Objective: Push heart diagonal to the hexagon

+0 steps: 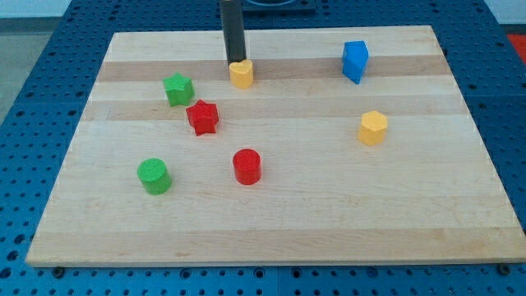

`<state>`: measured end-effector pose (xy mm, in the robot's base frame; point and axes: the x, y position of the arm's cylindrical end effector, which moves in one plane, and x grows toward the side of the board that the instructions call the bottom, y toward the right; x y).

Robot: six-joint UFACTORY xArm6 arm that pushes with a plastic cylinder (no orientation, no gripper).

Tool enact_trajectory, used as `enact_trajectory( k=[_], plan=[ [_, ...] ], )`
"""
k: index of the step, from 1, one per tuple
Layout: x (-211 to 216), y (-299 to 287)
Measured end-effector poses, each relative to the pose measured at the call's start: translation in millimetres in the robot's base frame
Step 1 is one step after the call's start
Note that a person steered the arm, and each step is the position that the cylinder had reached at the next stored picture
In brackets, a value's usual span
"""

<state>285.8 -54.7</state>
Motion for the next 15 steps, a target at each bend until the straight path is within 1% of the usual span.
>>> enact_trajectory(
  k=[2,3,4,6,7,8,10,13,15],
  plan=[
    [3,24],
    [3,4],
    [6,-33],
    [10,-42],
    [15,-64],
    [23,-60],
    [19,-2],
    [19,48],
    [24,55]
  ],
)
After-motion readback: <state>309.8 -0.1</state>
